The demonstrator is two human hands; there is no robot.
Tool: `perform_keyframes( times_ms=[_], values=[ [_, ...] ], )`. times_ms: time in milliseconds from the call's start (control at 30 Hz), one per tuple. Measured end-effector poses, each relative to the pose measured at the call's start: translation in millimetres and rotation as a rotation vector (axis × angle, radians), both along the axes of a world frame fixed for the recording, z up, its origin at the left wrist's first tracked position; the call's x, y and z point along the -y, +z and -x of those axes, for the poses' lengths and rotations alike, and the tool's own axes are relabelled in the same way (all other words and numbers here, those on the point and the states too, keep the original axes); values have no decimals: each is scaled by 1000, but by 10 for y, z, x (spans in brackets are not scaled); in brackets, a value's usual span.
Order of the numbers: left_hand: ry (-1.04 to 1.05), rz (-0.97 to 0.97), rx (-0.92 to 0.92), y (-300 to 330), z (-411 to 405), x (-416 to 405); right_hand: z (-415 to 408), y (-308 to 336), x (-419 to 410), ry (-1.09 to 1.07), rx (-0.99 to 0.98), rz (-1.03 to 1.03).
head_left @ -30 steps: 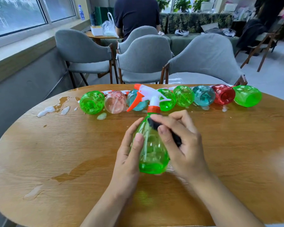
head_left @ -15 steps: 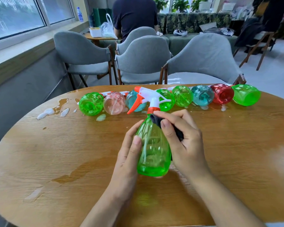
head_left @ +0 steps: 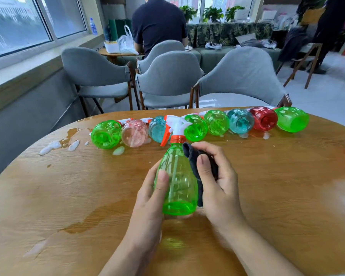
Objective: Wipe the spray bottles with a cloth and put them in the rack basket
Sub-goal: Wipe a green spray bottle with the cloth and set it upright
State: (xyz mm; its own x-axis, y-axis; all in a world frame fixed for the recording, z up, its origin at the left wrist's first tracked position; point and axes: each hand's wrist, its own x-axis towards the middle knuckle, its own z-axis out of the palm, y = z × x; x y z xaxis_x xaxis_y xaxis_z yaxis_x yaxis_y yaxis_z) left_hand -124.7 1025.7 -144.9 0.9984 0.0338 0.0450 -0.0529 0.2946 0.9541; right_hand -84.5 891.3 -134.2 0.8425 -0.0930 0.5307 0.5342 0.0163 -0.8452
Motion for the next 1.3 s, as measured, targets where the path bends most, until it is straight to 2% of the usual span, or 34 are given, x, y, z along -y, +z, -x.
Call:
perform_keyframes(
  times_ms=[100,200,400,533,600,733,833,900,1033,1100,1167,1300],
  values=[
    [56,-67,96,-54,-8,15,-33,111,64,2,7,47],
    [72,-64,134,-60,-32,15,-66,150,136,-17,96,293],
    [137,57,71,-30,-77,-121,95,-82,82,34,381,569],
    [128,25,64,-19,-67,-224,197,-193,61,6,561,706],
    [101,-32,94,-30,-39,-216,146,-120,97,-37,530,680],
    [44,-137,137,-44,31,-119,-38,88,167,-98,333,527],
    [42,-128,134,-54,47,-81,-28,84,152,-96,287,506],
    [46,-67,101,-80,34,-121,97,29,114,-55,330,545],
    [91,45,51,-63,21,-249,308,-137,55,8,554,757],
    [65,69,61,-33,30,-271,323,-148,50,-4,611,777],
    [34,67,89,-8,58,-259,295,-73,53,-32,583,701],
    [-35,-9,140,7,150,-144,114,129,103,-104,403,483]
  ],
)
